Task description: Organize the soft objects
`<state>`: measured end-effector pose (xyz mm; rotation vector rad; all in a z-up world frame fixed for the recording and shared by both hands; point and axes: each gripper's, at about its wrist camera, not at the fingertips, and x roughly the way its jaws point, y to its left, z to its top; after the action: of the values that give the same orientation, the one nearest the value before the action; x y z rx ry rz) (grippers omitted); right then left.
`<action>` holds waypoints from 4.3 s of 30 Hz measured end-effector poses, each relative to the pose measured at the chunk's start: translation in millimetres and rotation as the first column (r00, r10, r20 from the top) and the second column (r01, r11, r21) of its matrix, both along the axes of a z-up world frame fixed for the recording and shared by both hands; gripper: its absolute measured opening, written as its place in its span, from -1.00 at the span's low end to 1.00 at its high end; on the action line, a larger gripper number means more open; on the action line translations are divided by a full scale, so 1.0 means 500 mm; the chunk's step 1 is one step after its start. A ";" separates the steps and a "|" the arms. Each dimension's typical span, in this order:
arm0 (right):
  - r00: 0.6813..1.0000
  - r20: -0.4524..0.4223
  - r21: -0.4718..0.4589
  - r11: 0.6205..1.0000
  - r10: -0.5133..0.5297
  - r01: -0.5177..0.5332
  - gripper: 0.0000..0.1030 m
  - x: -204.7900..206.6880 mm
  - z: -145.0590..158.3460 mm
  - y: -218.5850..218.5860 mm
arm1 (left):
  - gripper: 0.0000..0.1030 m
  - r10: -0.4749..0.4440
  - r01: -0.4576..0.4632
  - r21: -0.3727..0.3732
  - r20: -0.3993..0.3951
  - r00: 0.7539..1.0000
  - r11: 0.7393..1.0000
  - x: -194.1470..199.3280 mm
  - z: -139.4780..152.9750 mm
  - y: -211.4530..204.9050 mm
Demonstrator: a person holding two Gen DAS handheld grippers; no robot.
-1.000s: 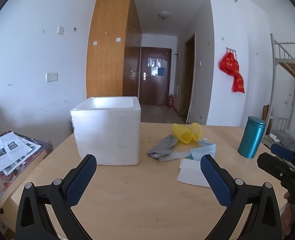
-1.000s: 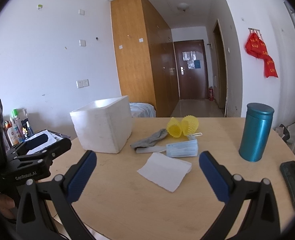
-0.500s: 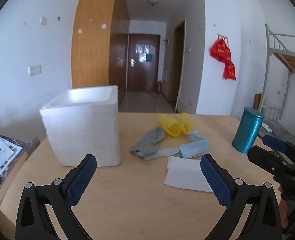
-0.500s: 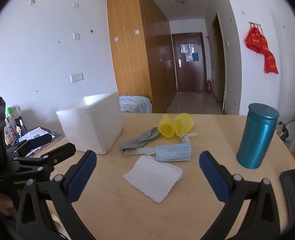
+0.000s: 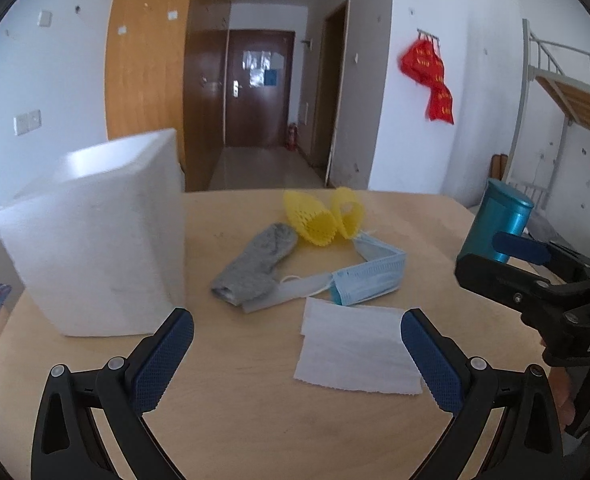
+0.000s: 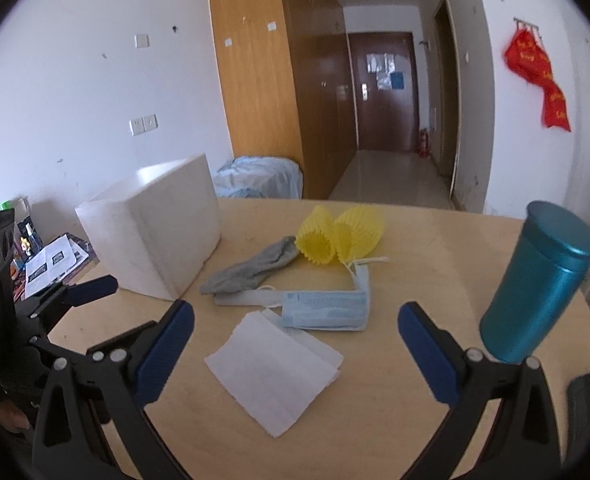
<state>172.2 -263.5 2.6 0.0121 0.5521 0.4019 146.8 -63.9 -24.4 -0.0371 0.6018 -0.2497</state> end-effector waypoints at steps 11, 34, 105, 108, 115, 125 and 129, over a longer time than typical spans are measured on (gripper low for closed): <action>0.993 -0.114 -0.011 0.999 0.040 -0.042 0.94 0.096 -0.023 -0.011 | 0.93 -0.057 0.057 -0.004 -0.121 0.991 0.998 0.072 -0.055 -0.024; 0.966 -0.255 -0.029 0.998 0.053 -0.062 0.83 0.205 -0.089 -0.008 | 0.71 -0.142 0.138 -0.036 -0.338 0.930 0.990 0.138 -0.132 -0.075; 0.981 -0.194 0.096 0.995 0.031 -0.012 -0.76 0.088 -0.026 -0.069 | -0.99 -0.081 0.076 -0.043 -0.108 0.991 0.996 0.017 0.002 0.044; 0.975 -0.217 0.093 0.995 0.046 -0.027 -0.79 0.080 -0.035 -0.062 | -0.99 -0.070 0.068 -0.025 -0.105 0.992 0.997 0.014 0.002 0.041; 0.989 -0.151 0.071 0.997 0.004 0.007 -0.80 0.042 -0.021 -0.065 | -0.99 -0.025 0.024 -0.025 -0.073 0.997 0.999 0.006 0.023 0.063; 0.995 -0.100 0.072 0.997 0.004 0.003 -0.80 0.010 0.007 -0.054 | -0.99 -0.013 0.012 -0.020 -0.018 1.000 1.000 -0.019 0.056 0.066; 0.992 -0.126 0.019 1.000 0.006 -0.003 -0.80 0.009 -0.018 -0.047 | -0.99 -0.013 0.013 -0.017 -0.007 1.000 1.000 -0.029 0.057 0.068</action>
<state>177.0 -286.8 -6.2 0.0544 0.6732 0.4125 132.5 -29.8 4.1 -0.0505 0.6073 -0.2674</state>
